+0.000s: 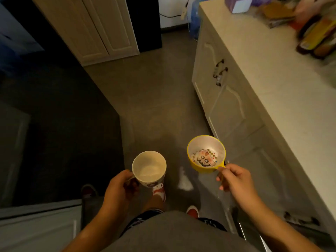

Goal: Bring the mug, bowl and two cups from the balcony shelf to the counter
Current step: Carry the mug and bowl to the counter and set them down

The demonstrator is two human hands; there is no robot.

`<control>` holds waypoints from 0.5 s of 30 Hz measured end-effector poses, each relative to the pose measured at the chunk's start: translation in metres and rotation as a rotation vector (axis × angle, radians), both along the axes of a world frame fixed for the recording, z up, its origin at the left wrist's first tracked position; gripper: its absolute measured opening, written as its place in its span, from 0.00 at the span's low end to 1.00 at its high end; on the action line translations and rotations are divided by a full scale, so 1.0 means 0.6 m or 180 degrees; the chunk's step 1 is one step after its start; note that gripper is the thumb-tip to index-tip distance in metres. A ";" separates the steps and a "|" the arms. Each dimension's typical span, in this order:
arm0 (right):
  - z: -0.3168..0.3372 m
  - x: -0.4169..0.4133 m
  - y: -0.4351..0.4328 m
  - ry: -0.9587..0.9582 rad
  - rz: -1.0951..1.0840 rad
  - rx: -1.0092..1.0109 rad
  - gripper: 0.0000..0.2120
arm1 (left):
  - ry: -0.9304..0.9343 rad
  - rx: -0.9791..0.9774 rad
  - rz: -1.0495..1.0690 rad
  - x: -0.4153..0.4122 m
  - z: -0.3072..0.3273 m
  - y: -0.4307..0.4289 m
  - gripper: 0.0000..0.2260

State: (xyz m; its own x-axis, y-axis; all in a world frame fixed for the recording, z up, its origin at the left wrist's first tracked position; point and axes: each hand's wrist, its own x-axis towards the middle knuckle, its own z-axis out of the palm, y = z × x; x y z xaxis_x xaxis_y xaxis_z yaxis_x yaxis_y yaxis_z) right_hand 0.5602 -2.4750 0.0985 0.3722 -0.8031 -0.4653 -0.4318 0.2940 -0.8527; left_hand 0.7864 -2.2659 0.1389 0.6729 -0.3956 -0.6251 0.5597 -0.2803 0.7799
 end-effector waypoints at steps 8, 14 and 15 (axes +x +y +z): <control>0.012 0.189 -0.118 -0.0017 -0.0207 -0.0188 0.15 | -0.0077 -0.0024 -0.0282 0.237 -0.036 -0.151 0.19; 0.048 0.231 -0.179 0.0181 -0.0748 -0.0224 0.14 | 0.0042 -0.0069 -0.0779 0.364 -0.020 -0.315 0.18; 0.052 0.230 -0.187 0.0211 -0.0826 -0.0228 0.15 | 0.0049 -0.0072 -0.0883 0.375 -0.019 -0.345 0.18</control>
State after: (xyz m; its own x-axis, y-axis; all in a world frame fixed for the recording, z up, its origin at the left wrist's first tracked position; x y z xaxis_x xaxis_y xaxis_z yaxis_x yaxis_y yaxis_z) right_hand 0.6984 -2.5871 0.1300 0.1205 -0.8993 -0.4203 -0.4055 0.3419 -0.8477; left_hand 1.0114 -2.4728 0.1276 0.5273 -0.5773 -0.6234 0.4759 -0.4072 0.7796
